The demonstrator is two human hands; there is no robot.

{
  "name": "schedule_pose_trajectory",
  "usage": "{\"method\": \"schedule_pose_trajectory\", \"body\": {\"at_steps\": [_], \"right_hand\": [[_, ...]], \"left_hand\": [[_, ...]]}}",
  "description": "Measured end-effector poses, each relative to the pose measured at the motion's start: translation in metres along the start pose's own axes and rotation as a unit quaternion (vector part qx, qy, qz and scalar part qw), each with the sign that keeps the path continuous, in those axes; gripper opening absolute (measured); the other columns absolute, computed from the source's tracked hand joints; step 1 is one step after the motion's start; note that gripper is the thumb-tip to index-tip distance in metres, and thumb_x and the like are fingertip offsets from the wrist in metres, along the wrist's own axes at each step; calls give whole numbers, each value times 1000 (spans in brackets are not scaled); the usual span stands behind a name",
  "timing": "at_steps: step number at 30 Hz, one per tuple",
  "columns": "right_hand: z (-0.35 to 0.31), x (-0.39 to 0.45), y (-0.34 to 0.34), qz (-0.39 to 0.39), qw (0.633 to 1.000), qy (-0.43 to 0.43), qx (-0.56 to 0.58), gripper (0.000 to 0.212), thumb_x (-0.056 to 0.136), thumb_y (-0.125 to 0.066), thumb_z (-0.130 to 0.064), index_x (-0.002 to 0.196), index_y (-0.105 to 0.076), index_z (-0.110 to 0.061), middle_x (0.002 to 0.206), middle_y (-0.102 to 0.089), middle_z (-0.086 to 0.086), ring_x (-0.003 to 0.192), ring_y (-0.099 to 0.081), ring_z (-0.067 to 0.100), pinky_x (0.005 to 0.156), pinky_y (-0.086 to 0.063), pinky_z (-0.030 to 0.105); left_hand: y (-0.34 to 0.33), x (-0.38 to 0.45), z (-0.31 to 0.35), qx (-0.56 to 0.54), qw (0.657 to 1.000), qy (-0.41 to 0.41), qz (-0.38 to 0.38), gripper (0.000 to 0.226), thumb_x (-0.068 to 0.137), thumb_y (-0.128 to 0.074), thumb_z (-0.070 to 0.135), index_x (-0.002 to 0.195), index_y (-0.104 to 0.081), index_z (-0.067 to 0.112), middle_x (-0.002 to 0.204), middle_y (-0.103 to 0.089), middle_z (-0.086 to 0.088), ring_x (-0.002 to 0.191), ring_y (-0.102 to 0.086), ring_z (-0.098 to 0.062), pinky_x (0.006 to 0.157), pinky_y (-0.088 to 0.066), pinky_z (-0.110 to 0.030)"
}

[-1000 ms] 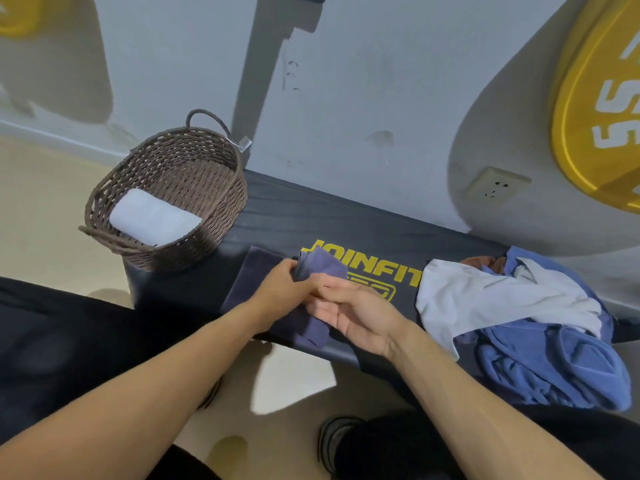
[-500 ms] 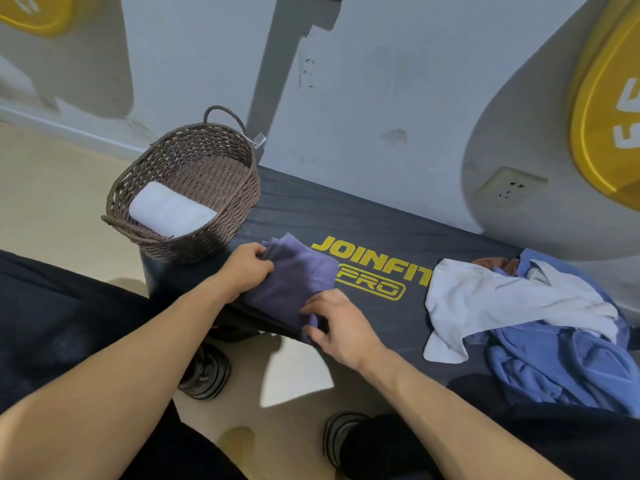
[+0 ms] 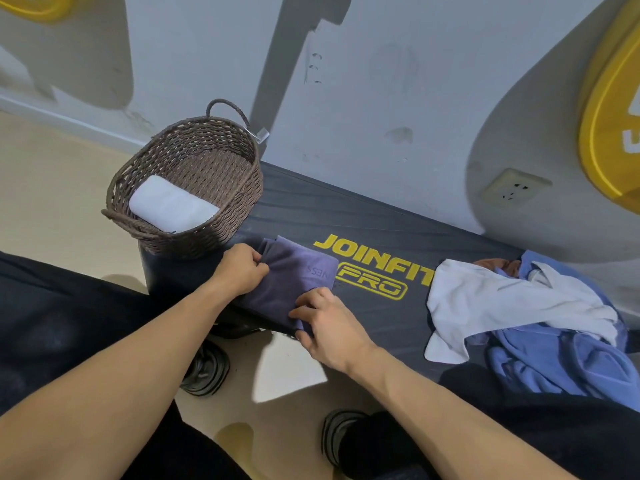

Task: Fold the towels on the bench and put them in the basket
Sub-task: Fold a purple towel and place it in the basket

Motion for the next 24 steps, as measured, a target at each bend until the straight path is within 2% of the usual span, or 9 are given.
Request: {"method": "schedule_pose_trajectory", "body": {"at_steps": [3,7,10,13,16,20,24], "right_hand": [[-4,-1,-3,-33,999,-1,8,38,89,-57,-23,126,-66,-16,133,-56,2,122,-46,24,106,-40,33],[-6,-2,-1,-18,999,-12,24,42,87,-59,-19,128,-64,-12,135,-54,4,128,-44,24,108,-39,32],[-5,-4,-4,-50,998,-28,29,47,88,-59,-21,134,-59,-11,140,-49,3,133,-39,21,111,-37,30],[-3,-3,-4,-63,997,-33,38,48,87,-60,-21,134,-59,-10,141,-48,4,135,-38,20,110,-38,31],[0,-1,-3,-70,996,-33,45,47,87,-60,-20,133,-60,-10,141,-47,5,135,-38,22,109,-40,33],[-1,-2,-1,-80,994,-36,61,45,89,-59,-17,133,-61,-9,141,-49,7,134,-40,23,110,-38,31],[0,-1,11,-63,990,-71,107,42,88,-61,-16,130,-63,-11,131,-59,9,122,-54,27,102,-43,31]], "left_hand": [[0,2,-2,-15,1000,16,-6,29,85,-61,12,56,-61,12,54,-56,-1,56,-54,-16,50,-36,-27],[14,5,-5,-2,999,22,27,19,85,-60,12,71,-72,6,68,-65,-7,62,-57,-17,52,-40,-25],[17,4,-8,59,997,33,30,23,82,-66,20,63,-62,8,63,-60,-5,58,-53,-18,49,-33,-27],[13,2,-5,116,993,37,6,29,81,-73,32,75,-54,11,67,-52,0,62,-48,-17,52,-32,-27],[4,0,-2,140,990,24,0,31,81,-76,33,83,-55,11,78,-56,-3,70,-50,-19,62,-38,-30],[-2,-2,-5,118,992,51,12,30,83,-76,31,82,-54,11,80,-55,-4,71,-49,-19,64,-38,-32],[-3,2,-10,36,994,98,-35,29,78,-80,30,83,-59,10,81,-61,-4,72,-57,-20,57,-41,-30]]}}
Point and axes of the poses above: each hand's wrist, its own x-axis towards the middle knuckle, its own y-axis out of the back of the hand, z = x × y, the point moved 4 cm from there along x, towards the middle knuckle
